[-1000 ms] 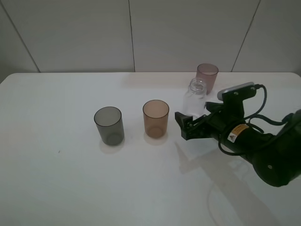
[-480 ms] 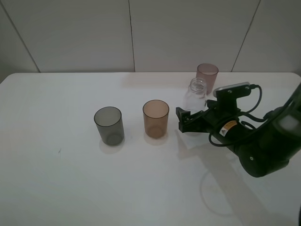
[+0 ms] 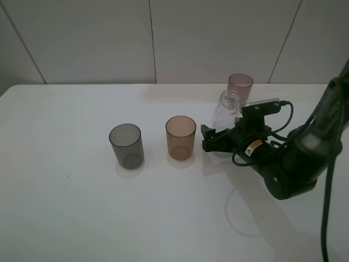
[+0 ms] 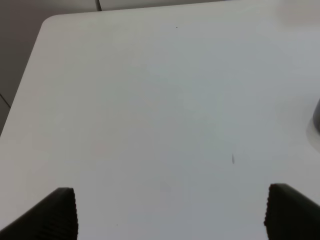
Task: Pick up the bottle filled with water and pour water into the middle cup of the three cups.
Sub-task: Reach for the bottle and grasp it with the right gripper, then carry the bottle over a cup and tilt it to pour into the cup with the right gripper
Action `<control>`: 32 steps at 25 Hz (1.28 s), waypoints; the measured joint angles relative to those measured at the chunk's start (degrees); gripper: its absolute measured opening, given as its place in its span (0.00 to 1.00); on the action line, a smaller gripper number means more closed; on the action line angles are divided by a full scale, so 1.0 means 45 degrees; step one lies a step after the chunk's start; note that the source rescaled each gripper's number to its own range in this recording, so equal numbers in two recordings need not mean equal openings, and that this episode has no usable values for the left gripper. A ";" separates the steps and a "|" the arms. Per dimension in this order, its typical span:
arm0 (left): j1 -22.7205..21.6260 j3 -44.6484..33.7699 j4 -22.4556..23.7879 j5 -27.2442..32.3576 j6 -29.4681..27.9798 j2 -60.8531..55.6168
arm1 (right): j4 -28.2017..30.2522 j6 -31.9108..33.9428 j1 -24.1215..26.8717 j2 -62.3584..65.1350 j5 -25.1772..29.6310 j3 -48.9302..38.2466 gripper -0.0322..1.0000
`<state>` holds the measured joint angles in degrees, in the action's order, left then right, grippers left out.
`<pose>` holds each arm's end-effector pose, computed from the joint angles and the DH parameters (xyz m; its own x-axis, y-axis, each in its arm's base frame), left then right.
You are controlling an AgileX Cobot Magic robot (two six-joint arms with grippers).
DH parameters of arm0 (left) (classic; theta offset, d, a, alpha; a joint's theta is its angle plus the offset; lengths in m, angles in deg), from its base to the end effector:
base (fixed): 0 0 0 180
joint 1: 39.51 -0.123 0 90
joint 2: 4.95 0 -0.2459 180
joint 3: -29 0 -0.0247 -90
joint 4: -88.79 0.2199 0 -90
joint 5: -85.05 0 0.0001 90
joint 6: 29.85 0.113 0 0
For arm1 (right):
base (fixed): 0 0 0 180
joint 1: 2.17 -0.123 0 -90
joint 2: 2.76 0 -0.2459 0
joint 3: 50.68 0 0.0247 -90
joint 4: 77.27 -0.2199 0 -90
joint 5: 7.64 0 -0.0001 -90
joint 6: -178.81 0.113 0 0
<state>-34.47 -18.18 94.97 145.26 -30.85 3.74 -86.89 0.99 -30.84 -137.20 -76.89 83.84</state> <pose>0.0270 0.0082 0.2547 -0.4352 0.0747 -0.8972 0.0196 0.9971 0.0735 0.2729 0.1291 0.0387 -0.3459 -0.0790 -0.9349 -0.3135 0.9489 0.0358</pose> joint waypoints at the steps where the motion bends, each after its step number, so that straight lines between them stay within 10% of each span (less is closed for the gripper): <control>1: 0.0000 0.0000 0.0000 0.0000 0.0000 0.0000 | -0.0112 0.0000 0.0000 -0.0018 0.0000 0.0049 1.00; 9: 0.0000 0.0000 0.0000 0.0000 0.0000 0.0000 | -0.0295 0.0000 0.0000 -0.0018 0.0000 0.0149 0.89; 13: 0.0000 0.0000 0.0000 0.0000 0.0000 0.0000 | -0.0550 0.0000 0.0000 -0.0018 -0.0012 0.0149 0.03; 32: 0.0000 0.0000 0.0000 0.0000 0.0000 0.0000 | -0.0953 -0.0485 0.0000 0.0384 0.0205 -0.0074 0.06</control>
<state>-34.47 -18.18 94.97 145.26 -30.85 3.74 -91.18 -1.19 -30.84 -135.47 -75.96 83.50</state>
